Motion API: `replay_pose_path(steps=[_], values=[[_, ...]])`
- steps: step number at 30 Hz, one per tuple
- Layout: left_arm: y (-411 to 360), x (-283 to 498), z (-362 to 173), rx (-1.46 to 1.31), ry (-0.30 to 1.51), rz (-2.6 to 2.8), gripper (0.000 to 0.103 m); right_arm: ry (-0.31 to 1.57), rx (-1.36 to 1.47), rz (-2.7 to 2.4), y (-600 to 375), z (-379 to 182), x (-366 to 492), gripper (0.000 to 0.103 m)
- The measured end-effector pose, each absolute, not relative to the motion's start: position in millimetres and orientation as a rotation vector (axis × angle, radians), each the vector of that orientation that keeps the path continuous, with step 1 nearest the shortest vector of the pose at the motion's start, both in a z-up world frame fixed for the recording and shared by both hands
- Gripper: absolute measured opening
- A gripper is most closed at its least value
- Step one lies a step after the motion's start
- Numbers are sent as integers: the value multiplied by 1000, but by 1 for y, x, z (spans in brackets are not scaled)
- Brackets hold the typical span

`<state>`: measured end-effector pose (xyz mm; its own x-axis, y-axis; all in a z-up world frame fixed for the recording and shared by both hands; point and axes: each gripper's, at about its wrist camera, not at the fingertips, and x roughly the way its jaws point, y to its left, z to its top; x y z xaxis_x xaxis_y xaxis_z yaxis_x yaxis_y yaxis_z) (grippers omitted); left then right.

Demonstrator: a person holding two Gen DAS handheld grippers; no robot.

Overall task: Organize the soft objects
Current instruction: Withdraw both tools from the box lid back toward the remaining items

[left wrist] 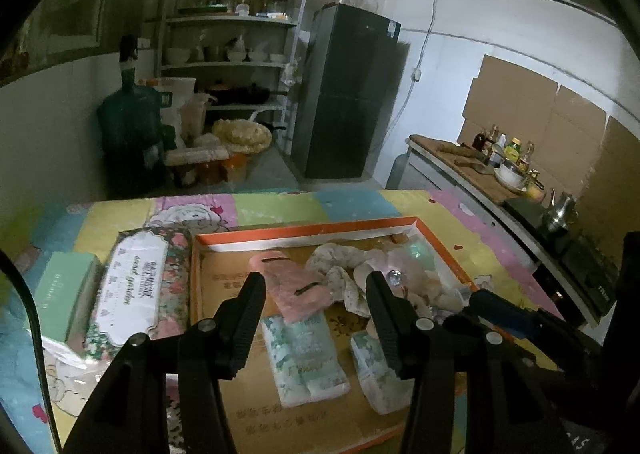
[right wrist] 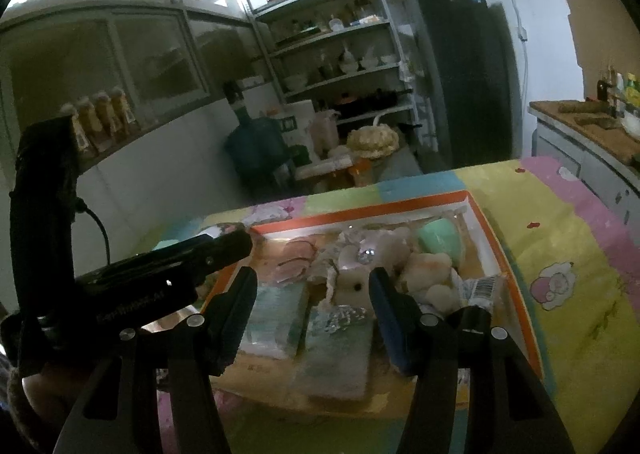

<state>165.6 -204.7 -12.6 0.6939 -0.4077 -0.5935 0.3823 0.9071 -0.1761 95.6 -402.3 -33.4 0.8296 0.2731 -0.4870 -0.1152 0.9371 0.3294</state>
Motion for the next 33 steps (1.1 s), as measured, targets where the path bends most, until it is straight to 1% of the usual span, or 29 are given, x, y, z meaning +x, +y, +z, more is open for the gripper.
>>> replay_pose_path(steps=[18, 19, 21, 29, 33], values=[[-176, 131, 4, -38, 620, -440, 52, 516, 264, 215, -375, -13, 62, 60], [-173, 129, 5, -40, 617, -437, 52, 515, 263, 215, -373, -12, 62, 61], [-167, 126, 6, -43, 613, -429, 52, 507, 259, 216, -369, -9, 59, 71], [-128, 116, 13, -59, 583, -373, 52, 482, 253, 229, -348, 0, 50, 71], [-103, 110, 16, -69, 566, -342, 52, 475, 239, 243, -334, 3, 46, 74]])
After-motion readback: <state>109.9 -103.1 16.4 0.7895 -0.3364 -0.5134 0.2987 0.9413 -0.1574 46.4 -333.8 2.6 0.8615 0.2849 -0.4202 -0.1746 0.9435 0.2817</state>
